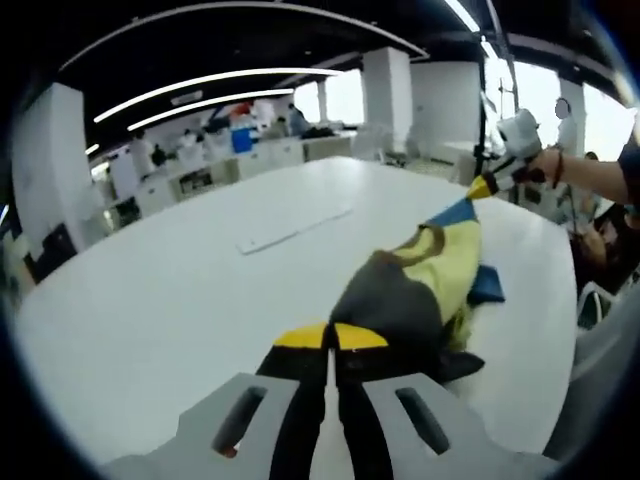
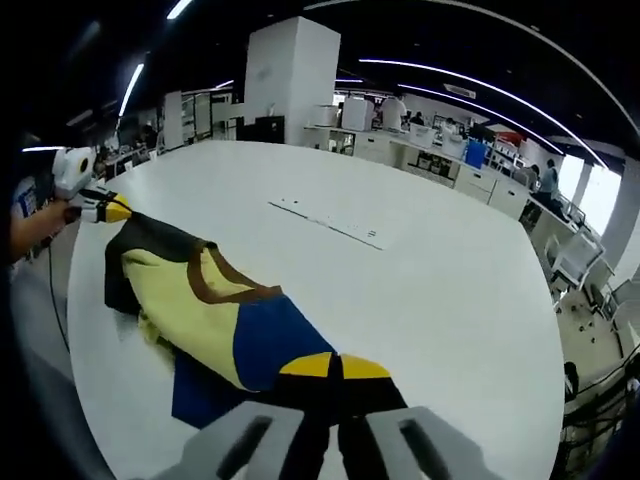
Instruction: Fold the garment on the visible template until the final outline fits inside the template.
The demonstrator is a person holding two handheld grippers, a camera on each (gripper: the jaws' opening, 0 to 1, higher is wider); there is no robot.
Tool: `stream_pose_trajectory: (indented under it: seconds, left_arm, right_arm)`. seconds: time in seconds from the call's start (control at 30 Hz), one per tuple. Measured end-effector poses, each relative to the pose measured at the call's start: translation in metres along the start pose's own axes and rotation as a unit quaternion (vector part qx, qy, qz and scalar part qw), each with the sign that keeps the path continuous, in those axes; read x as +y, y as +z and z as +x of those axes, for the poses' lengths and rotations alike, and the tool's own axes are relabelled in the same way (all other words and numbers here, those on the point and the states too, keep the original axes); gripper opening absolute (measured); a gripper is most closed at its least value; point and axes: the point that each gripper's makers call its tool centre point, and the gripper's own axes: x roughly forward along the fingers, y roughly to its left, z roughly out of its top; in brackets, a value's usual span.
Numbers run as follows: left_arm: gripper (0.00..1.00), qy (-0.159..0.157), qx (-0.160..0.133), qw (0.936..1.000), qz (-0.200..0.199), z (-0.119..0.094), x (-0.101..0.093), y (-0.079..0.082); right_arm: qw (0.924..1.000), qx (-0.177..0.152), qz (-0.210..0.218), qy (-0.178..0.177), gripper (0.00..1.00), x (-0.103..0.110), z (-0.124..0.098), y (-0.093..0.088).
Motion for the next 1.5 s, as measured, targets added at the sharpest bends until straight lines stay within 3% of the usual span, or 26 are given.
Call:
stream_pose_trajectory:
  seconds: [0.17,0.5,0.8,1.27,1.37,1.5]
  left_arm:
    - [0.0,0.003,-0.013,0.9999,0.009,0.0,0.003,0.013]
    - [0.0,0.02,-0.051,0.9982,0.023,-0.001,0.03,0.059]
    - [0.0,0.027,-0.057,0.9974,0.035,0.021,0.048,0.077]
    - [0.0,0.058,-0.044,0.9973,-0.013,0.064,0.083,0.057]
    - [0.0,0.058,-0.049,0.996,-0.046,0.074,0.092,0.053]
    - [0.0,0.065,-0.051,0.9948,-0.06,0.087,0.099,0.045]
  right_arm:
    - [0.9999,-0.008,-0.007,-0.007,0.0,-0.009,0.0,0.012]
    - [0.999,-0.039,-0.001,-0.023,0.0,-0.021,0.007,0.041]
    - [0.9967,-0.06,0.027,-0.046,0.0,-0.034,0.023,0.057]
    - [0.9904,-0.061,0.075,-0.099,0.0,-0.058,0.062,0.059]
    - [0.9885,-0.058,0.093,-0.104,0.0,-0.063,0.073,0.057]
    - [0.986,-0.055,0.116,-0.107,0.0,-0.067,0.086,0.053]
